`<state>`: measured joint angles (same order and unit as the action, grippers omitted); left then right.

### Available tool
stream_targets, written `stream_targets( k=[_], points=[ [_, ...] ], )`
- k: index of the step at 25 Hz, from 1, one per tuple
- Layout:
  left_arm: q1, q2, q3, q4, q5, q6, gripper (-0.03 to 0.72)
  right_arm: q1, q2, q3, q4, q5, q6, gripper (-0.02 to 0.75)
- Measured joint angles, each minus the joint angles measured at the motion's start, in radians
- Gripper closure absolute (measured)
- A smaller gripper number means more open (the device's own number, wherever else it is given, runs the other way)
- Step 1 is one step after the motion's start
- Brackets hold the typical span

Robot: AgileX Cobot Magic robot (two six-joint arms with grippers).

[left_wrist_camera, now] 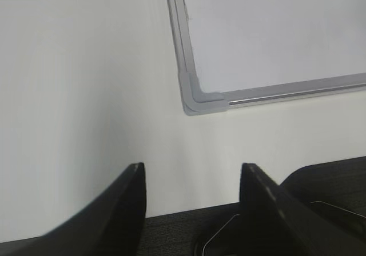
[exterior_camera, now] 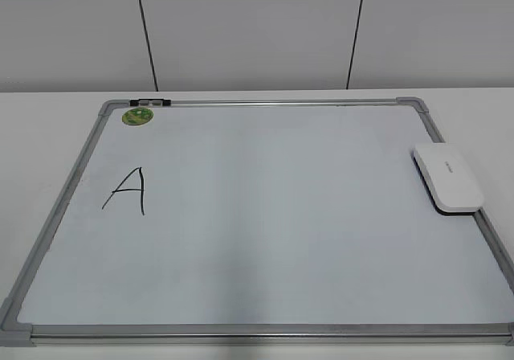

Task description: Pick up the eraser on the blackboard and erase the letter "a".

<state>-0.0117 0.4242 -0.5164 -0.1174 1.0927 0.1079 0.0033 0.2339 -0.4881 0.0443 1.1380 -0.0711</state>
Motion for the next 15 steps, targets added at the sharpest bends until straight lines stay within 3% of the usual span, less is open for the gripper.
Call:
stream_targets(
  k=[15],
  points=[
    [0.000,0.000,0.001,0.002,0.000,-0.004,0.299,0.000,0.000,0.000,0.000,0.000,0.000,0.149]
  ],
)
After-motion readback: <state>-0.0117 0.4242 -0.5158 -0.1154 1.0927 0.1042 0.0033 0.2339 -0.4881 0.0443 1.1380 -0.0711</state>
